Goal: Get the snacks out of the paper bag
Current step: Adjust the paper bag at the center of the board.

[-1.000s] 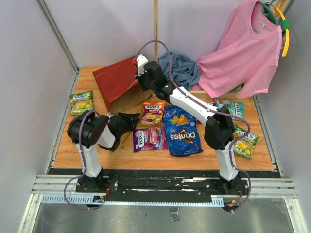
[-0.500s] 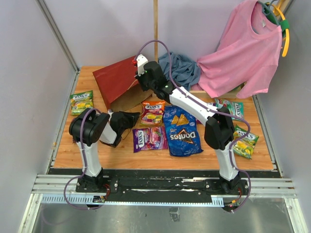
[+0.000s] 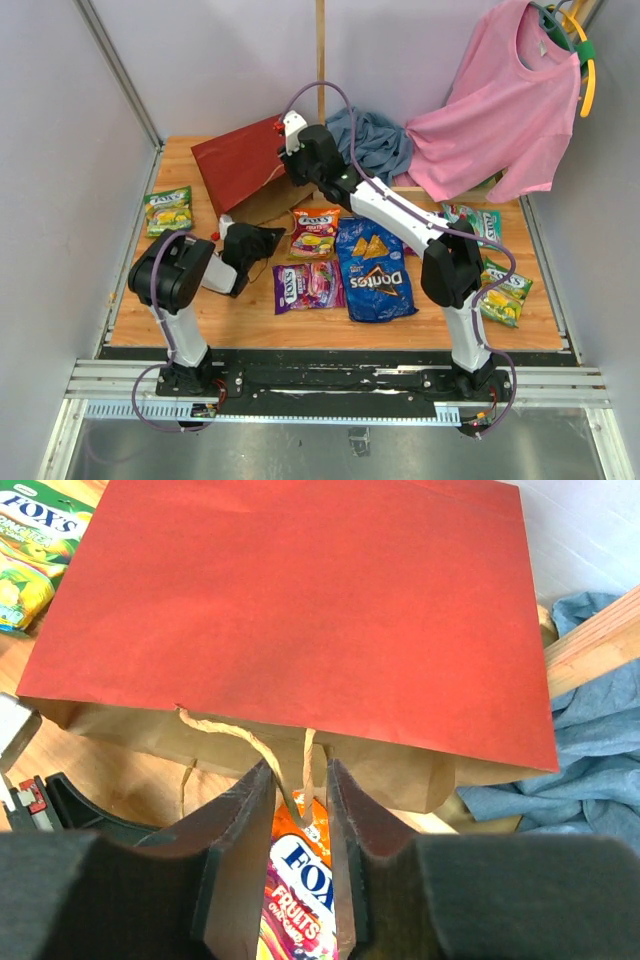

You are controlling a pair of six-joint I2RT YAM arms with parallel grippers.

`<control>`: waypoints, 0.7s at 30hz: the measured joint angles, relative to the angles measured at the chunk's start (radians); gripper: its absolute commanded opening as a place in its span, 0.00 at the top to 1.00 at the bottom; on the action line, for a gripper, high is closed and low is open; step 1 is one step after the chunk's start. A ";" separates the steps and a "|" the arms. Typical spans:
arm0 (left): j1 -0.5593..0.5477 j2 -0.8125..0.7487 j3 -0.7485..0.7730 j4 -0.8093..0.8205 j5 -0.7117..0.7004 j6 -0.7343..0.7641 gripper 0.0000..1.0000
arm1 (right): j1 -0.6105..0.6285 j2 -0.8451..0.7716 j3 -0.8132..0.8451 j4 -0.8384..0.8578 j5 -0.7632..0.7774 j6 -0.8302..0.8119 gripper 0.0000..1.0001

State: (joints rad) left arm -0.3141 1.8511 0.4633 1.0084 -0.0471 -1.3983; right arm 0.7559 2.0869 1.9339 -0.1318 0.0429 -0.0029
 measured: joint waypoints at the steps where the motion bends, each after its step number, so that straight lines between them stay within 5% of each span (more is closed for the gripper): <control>1: 0.000 -0.025 0.010 -0.027 -0.004 0.021 1.00 | 0.000 0.000 0.000 0.000 -0.002 0.000 0.61; 4: 0.002 -0.106 0.040 -0.100 -0.020 0.087 1.00 | -0.001 0.000 0.000 -0.001 -0.008 0.002 0.45; 8: 0.004 -0.236 0.101 -0.229 -0.053 0.196 0.99 | -0.001 -0.002 0.000 -0.004 -0.018 0.005 0.01; 14: 0.006 -0.365 0.197 -0.373 -0.113 0.335 1.00 | -0.001 -0.089 -0.062 -0.035 -0.043 0.002 0.02; 21: 0.045 -0.390 0.252 -0.496 -0.134 0.428 0.99 | -0.001 -0.377 -0.262 -0.035 -0.042 0.000 0.02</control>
State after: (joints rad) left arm -0.2687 1.4612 0.7155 0.5125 -0.1810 -0.9699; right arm 0.7551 1.7103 1.6714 -0.1673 0.0006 -0.0025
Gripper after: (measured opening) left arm 0.019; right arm 0.984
